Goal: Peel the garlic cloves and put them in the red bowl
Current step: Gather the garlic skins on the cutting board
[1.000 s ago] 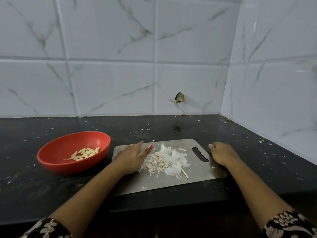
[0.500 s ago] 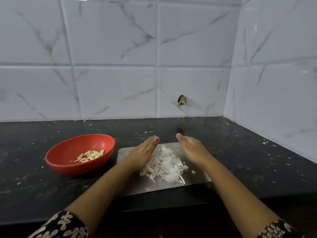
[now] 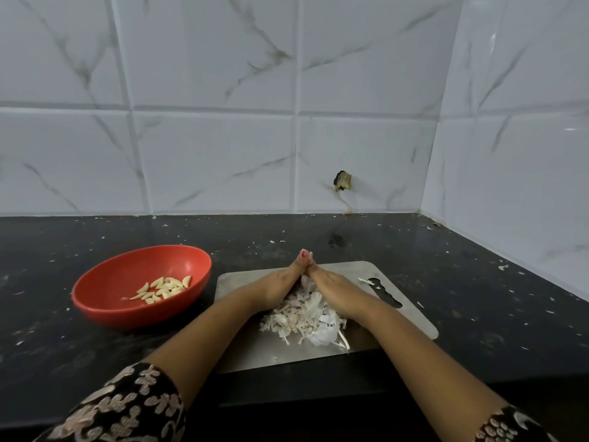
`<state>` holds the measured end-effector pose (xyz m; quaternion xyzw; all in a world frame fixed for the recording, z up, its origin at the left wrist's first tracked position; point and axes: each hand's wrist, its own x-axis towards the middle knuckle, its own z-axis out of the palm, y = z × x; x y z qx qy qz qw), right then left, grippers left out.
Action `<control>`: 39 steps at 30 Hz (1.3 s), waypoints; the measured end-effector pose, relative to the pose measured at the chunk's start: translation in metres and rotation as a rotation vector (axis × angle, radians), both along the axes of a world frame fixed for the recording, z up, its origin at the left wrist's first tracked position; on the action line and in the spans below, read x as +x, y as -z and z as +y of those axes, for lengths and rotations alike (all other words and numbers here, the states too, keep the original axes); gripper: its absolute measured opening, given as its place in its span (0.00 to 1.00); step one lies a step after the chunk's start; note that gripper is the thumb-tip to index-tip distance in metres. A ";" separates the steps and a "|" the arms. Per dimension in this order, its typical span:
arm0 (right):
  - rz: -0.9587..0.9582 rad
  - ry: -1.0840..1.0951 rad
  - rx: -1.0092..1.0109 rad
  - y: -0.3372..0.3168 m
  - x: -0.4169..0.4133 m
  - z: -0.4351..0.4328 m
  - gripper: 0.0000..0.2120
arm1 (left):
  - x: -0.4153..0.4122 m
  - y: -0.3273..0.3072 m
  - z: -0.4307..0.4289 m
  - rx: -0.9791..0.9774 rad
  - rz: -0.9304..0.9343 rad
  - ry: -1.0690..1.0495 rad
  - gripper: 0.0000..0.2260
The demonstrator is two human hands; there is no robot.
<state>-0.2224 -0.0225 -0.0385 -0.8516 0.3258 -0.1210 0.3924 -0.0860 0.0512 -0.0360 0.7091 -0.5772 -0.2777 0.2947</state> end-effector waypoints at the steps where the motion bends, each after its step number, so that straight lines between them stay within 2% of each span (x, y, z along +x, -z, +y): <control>1: -0.051 -0.006 0.063 -0.003 -0.005 0.003 0.35 | -0.003 -0.003 0.006 -0.018 0.090 0.018 0.49; 3: -0.157 -0.042 0.136 -0.007 -0.020 0.005 0.41 | -0.006 -0.010 0.023 -0.061 0.222 0.012 0.44; 5: -0.175 -0.099 0.073 -0.011 -0.040 0.004 0.47 | -0.006 -0.015 0.041 -0.098 0.260 -0.045 0.41; 9: 0.106 -0.246 -0.298 0.001 -0.057 0.013 0.53 | -0.014 -0.014 0.061 -0.089 0.158 -0.297 0.41; 11: 0.217 -0.271 -0.442 0.011 -0.047 0.018 0.54 | -0.028 -0.008 0.056 -0.082 0.108 -0.294 0.42; 13: 0.187 -0.250 -0.497 0.019 -0.027 0.015 0.53 | -0.037 0.001 0.046 -0.113 0.147 -0.207 0.47; 16: 0.032 -0.212 -0.485 0.022 -0.002 0.009 0.44 | -0.045 0.001 0.040 -0.187 0.374 -0.238 0.53; 19: -0.159 -0.138 -0.329 0.012 -0.001 0.006 0.40 | -0.051 -0.015 0.053 -0.360 0.619 -0.442 0.39; 20: -0.174 -0.080 -0.289 0.008 -0.005 0.002 0.39 | -0.047 -0.017 0.055 -0.390 0.671 -0.512 0.37; 23: 0.020 0.075 -0.333 0.005 -0.020 -0.016 0.39 | -0.032 -0.015 0.060 -0.372 0.650 -0.704 0.46; 24: 0.053 0.088 -0.312 0.005 -0.022 -0.018 0.40 | -0.031 -0.014 0.061 -0.369 0.647 -0.723 0.46; 27: -0.030 -0.005 -0.176 0.004 -0.009 -0.004 0.37 | -0.041 -0.018 0.061 -0.392 0.718 -0.663 0.37; 29: 0.007 -0.102 -0.232 0.002 0.001 0.010 0.37 | -0.044 -0.018 0.058 -0.388 0.729 -0.628 0.35; 32: 0.112 -0.221 -0.364 0.004 0.012 0.020 0.40 | -0.045 -0.023 0.057 -0.273 0.734 -0.577 0.40; 36: 0.147 -0.239 -0.459 0.013 0.020 0.026 0.53 | -0.035 -0.004 0.036 -0.148 0.641 -0.524 0.61; 39: 0.102 -0.221 -0.474 0.016 0.024 0.028 0.47 | -0.021 0.011 0.022 -0.111 0.578 -0.545 0.68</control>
